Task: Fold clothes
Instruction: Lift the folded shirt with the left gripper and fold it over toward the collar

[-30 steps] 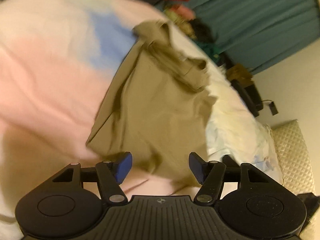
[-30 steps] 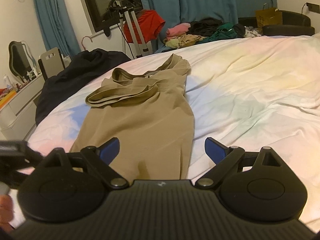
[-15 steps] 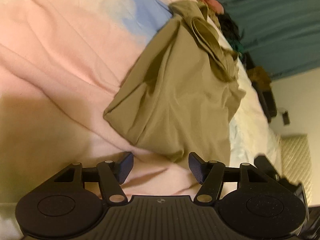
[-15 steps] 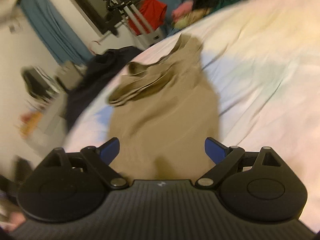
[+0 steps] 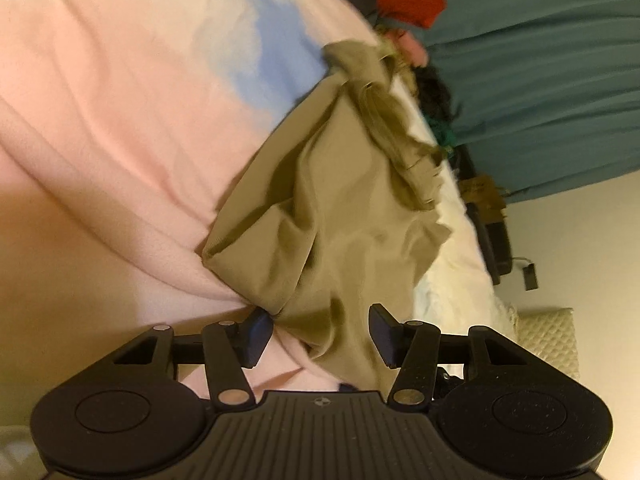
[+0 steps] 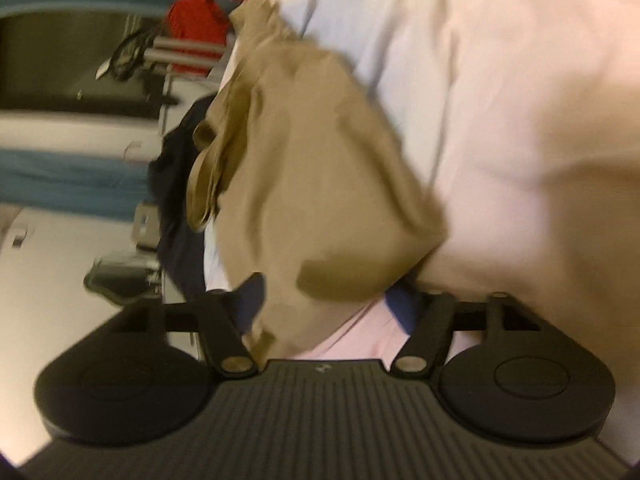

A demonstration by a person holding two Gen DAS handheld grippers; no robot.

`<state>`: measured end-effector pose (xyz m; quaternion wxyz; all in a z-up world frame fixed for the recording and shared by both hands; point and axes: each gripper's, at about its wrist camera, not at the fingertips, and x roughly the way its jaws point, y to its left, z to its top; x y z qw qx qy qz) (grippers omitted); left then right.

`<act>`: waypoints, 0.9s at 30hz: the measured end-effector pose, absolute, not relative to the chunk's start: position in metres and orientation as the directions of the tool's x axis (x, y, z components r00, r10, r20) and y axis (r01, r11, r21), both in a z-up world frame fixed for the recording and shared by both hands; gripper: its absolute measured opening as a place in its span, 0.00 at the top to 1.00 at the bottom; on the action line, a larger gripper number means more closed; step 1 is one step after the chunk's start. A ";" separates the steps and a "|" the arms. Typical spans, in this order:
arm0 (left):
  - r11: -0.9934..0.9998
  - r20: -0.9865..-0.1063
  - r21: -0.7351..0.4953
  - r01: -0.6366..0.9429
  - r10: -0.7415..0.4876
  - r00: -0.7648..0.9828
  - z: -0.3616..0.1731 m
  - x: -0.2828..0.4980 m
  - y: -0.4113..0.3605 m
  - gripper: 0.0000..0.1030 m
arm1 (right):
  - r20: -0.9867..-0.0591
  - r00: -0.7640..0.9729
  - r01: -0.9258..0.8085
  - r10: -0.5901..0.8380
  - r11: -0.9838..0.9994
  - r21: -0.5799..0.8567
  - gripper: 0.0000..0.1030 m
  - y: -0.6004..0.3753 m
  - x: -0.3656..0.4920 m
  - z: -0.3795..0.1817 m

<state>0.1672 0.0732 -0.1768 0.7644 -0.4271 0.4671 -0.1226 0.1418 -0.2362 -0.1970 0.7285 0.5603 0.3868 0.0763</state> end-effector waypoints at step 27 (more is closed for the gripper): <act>0.315 -0.333 -0.941 -0.123 -0.797 0.504 -0.193 0.189 0.040 0.26 | -0.287 0.817 0.039 0.500 0.449 0.893 0.90 -0.254 0.144 -0.134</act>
